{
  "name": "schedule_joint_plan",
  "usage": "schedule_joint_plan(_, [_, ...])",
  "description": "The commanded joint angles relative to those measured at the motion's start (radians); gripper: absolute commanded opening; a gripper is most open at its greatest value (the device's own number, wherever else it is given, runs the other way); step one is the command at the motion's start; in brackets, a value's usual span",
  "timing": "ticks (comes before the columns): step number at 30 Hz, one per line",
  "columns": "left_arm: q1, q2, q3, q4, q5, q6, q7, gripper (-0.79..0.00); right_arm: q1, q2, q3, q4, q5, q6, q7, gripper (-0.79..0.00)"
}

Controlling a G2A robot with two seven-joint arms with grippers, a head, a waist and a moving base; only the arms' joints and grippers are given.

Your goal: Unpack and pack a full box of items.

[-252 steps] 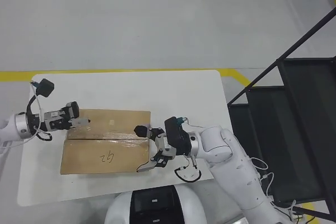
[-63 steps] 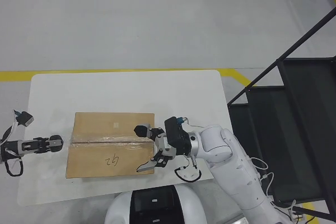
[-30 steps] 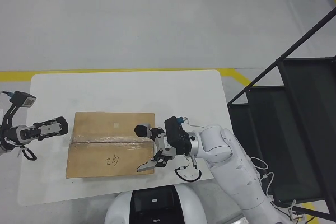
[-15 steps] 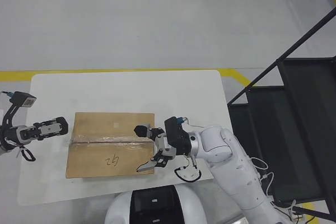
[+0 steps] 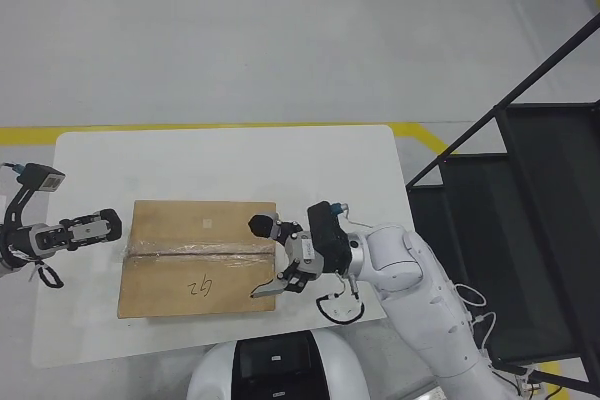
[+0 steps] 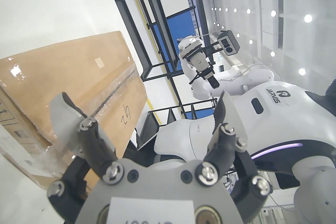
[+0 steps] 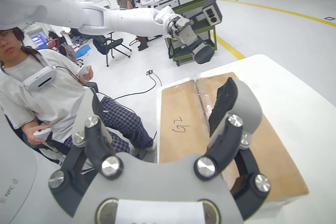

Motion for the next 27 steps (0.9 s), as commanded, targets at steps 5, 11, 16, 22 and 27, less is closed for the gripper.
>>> schedule_joint_plan(5, [0.0,0.0,0.0,-0.001,0.0,0.0,0.0,0.0,-0.133,0.027,0.169,-0.149,-0.1,0.062,-0.015,0.0])
schedule_joint_plan(11, [0.001,-0.004,-0.008,-0.063,0.031,0.011,-0.008,0.0,-0.226,0.043,0.235,-0.178,-0.156,0.094,-0.033,0.0])
schedule_joint_plan(16, [0.005,-0.013,-0.011,-0.165,0.054,0.047,-0.046,0.0,-0.244,0.051,0.216,-0.156,-0.145,0.059,-0.072,0.0])
schedule_joint_plan(22, [-0.023,-0.052,0.044,-0.142,0.067,0.098,-0.097,0.0,-0.24,0.057,0.198,-0.131,-0.14,0.045,-0.122,0.0])
schedule_joint_plan(27, [-0.095,-0.111,0.125,-0.078,0.102,0.155,-0.101,0.0,-0.244,0.065,0.2,-0.12,-0.142,0.042,-0.147,0.0])
